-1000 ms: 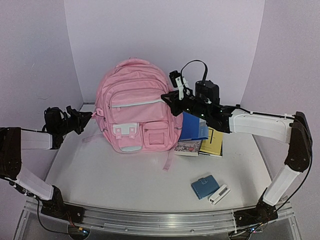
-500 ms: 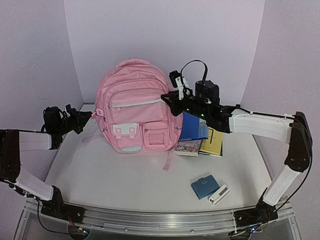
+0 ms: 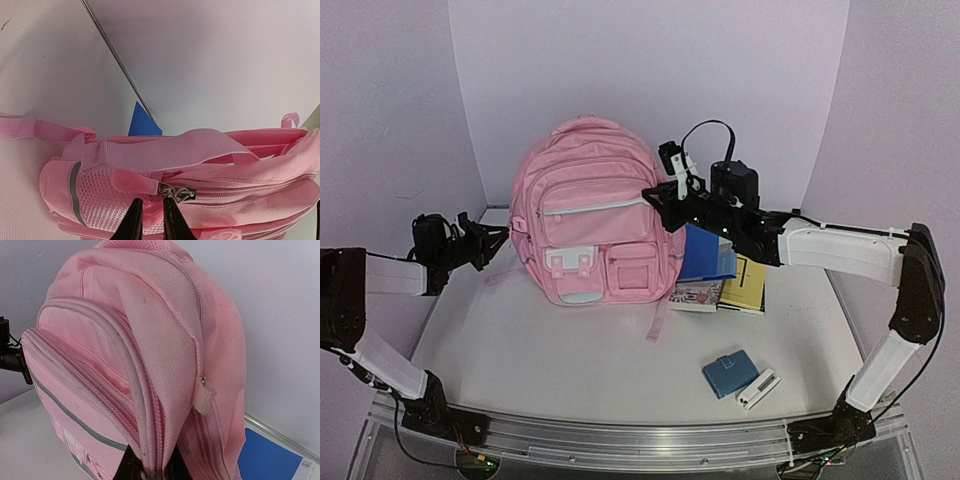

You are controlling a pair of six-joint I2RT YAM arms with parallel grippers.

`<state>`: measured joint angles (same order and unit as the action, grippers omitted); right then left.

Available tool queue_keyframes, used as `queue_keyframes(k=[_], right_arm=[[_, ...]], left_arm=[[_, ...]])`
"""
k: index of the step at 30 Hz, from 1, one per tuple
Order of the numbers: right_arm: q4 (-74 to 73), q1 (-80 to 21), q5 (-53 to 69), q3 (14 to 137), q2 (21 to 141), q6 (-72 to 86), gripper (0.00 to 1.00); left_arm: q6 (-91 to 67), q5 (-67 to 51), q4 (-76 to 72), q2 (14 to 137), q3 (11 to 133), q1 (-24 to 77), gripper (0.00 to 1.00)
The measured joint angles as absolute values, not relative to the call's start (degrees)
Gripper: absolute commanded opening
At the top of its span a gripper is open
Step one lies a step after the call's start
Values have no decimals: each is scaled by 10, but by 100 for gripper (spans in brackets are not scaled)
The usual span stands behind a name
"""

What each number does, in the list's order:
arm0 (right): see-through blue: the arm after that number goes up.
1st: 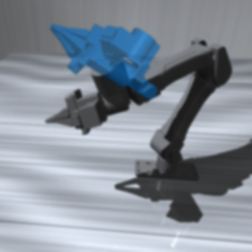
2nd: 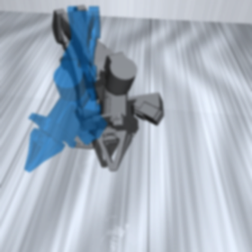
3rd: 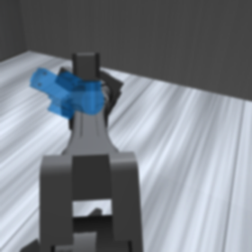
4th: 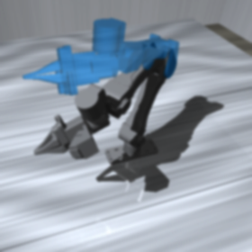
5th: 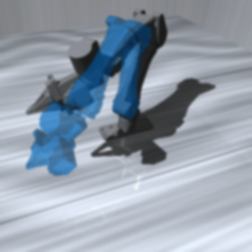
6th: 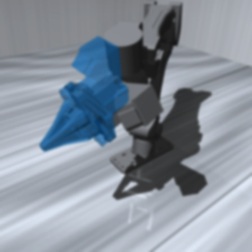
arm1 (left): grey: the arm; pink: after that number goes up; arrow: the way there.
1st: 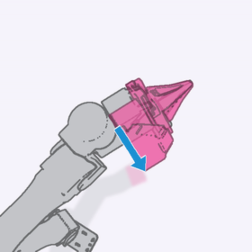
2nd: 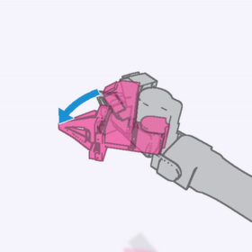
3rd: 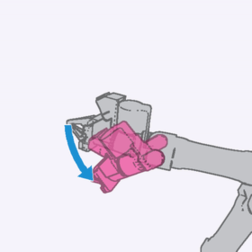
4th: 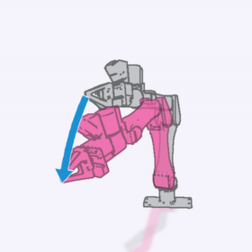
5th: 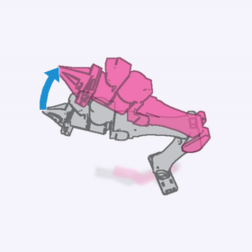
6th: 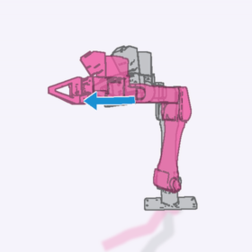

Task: Pack the student bag
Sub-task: Unzip the student bag at the center of the board.

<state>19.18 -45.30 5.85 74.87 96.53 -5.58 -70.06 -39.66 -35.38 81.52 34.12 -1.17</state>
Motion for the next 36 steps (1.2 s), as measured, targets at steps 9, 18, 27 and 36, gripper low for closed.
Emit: queue_keyframes(k=[9, 18, 27, 36], right_arm=[[191, -453, 58, 749, 965, -56, 0], [190, -453, 56, 749, 965, -58, 0], [189, -453, 56, 749, 965, -58, 0], [188, -453, 55, 749, 965, -58, 0]], left_arm=[[-669, -405, -354, 826, 349, -12, 45], [-557, -405, -285, 826, 371, -12, 43], [-505, -423, -258, 834, 400, -12, 36], [-534, -434, -298, 849, 400, -12, 28]])
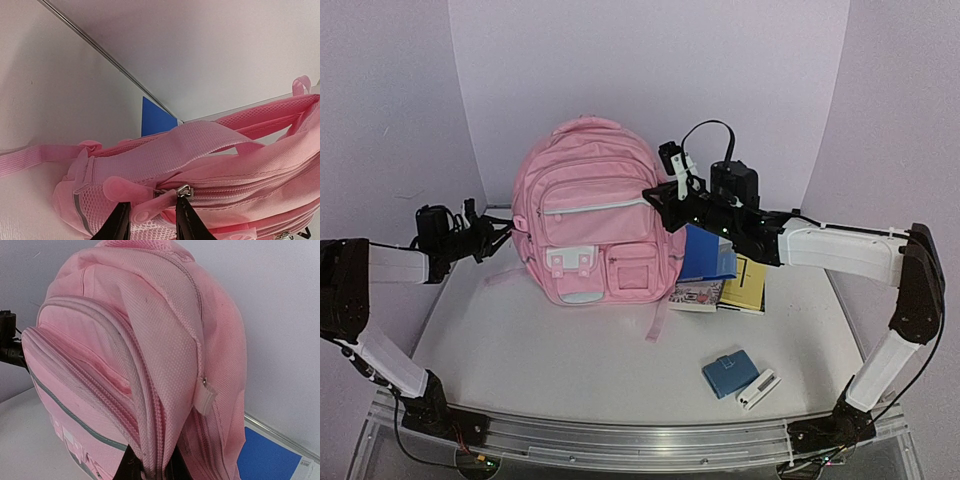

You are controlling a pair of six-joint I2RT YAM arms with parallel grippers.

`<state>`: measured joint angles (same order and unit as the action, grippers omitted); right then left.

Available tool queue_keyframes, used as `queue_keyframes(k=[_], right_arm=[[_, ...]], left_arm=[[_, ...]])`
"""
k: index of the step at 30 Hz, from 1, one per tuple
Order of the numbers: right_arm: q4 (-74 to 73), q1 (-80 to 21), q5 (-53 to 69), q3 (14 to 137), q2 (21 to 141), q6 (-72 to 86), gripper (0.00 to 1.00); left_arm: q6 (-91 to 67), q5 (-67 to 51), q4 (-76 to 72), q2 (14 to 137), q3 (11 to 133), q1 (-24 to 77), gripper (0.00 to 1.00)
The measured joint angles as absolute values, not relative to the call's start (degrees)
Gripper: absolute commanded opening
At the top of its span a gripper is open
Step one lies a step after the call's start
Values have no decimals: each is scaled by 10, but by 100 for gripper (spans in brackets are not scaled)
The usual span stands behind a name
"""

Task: Pack the student bag
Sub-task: Unzip the student bag at the center of the board.

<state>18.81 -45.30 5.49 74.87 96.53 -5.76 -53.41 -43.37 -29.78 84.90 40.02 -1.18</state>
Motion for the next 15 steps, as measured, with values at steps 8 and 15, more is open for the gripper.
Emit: queue_keyframes(k=[8, 15], right_arm=[[188, -453, 54, 749, 965, -58, 0], [188, -453, 54, 749, 965, -58, 0]], left_arm=[[-563, -422, -320, 849, 395, -12, 16], [-568, -419, -322, 839, 393, -12, 0]])
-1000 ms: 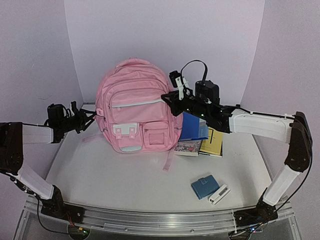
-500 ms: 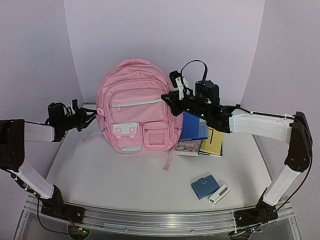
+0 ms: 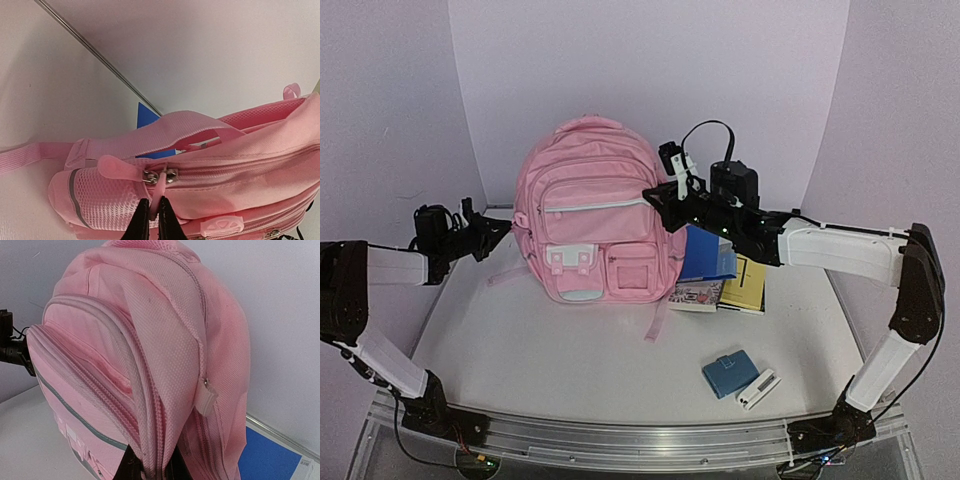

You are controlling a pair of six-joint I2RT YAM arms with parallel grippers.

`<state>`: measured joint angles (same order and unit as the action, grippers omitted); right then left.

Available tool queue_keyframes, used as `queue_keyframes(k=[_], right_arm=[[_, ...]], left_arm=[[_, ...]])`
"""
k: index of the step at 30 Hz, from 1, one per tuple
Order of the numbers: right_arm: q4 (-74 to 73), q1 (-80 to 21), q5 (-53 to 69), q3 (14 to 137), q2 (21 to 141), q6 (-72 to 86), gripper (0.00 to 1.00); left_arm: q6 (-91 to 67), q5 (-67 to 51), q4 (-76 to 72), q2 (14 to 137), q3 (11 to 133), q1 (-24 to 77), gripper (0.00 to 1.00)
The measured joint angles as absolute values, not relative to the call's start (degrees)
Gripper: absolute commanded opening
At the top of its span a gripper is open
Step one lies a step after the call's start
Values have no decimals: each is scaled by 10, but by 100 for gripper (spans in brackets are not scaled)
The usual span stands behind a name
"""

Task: Pack the student bag
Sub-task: Unzip the student bag at the center of the board.

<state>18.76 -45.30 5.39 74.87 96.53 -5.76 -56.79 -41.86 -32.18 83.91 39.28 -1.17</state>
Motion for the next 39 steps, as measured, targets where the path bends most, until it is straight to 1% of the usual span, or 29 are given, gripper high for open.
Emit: queue_keyframes(k=[7, 18, 27, 36, 39], right_arm=[[187, -453, 54, 749, 965, -58, 0], [173, -453, 53, 749, 961, -68, 0], [145, -453, 53, 761, 959, -76, 0], [106, -467, 42, 787, 959, -93, 0], [101, -470, 39, 791, 959, -96, 0]], left_arm=[[-551, -417, -304, 811, 392, -11, 0], [-518, -425, -195, 728, 410, -11, 0], [-495, -475, -77, 725, 517, -4, 0], [-435, -498, 54, 724, 656, 64, 0], [-431, -498, 66, 724, 667, 70, 0]])
